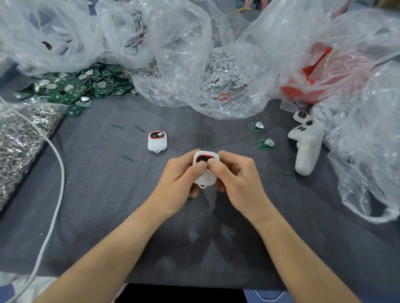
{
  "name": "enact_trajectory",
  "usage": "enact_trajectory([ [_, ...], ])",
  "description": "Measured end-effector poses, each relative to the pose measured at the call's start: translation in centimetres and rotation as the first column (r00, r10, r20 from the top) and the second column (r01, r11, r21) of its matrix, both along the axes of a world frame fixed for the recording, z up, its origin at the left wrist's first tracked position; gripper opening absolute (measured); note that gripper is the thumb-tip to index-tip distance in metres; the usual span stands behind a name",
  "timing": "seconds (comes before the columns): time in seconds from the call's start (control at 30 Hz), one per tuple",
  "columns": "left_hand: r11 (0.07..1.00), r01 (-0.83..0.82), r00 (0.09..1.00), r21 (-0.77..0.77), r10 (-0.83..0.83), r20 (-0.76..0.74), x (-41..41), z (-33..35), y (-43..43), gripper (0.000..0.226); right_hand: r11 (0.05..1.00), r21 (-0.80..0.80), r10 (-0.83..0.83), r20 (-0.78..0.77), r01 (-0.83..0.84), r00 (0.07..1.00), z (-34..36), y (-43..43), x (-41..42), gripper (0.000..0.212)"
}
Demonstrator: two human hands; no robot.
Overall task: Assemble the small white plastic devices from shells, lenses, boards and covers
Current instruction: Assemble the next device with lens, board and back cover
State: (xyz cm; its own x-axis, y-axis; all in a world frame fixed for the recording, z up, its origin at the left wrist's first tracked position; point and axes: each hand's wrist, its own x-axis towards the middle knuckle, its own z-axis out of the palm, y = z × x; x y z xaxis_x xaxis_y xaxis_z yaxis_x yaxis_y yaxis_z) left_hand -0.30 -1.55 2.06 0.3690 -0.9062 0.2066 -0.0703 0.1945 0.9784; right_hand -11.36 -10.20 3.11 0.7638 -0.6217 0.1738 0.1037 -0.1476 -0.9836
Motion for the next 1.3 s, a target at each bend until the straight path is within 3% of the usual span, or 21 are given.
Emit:
enact_trajectory([
  [0.5,1.000,-0.030,0.998,-0.009,0.031,0.054,0.03,0.07,0.10,0.023,0.999,-0.022,0.037,-0.017,-0.038,0.999,-0.36,-0.06,0.04,0.029],
  [0.63,1.000,-0.016,1.000,-0.025,0.016,-0.001,0.11,0.15,0.19,0.023,0.998,-0.002,0.064,0.006,-0.064,0.998,-0.23,0.11,0.02,0.023],
  [0.73,1.000,0.015,1.000,-0.021,-0.015,-0.022,0.19,0.19,0.12,0.026,1.000,0.018,0.003,0.038,-0.003,0.999,-0.06,0.02,0.07,0.024],
  [0.83,0.999,0.035,0.998,0.013,-0.035,0.057,0.13,0.06,0.06,0.020,0.998,0.016,-0.064,0.054,0.064,0.996,-0.03,-0.19,0.07,0.026],
  [1.07,0.992,-0.031,0.998,0.119,0.023,0.062,0.18,0.15,-0.20,0.016,0.995,-0.050,-0.090,0.019,0.091,0.996,-0.29,-0.02,0.10,0.027],
  [1.3,0.997,0.017,0.997,0.076,-0.022,0.068,0.12,0.35,-0.12,0.013,0.996,-0.031,-0.077,0.053,0.079,0.996,-0.27,-0.25,0.17,0.025],
])
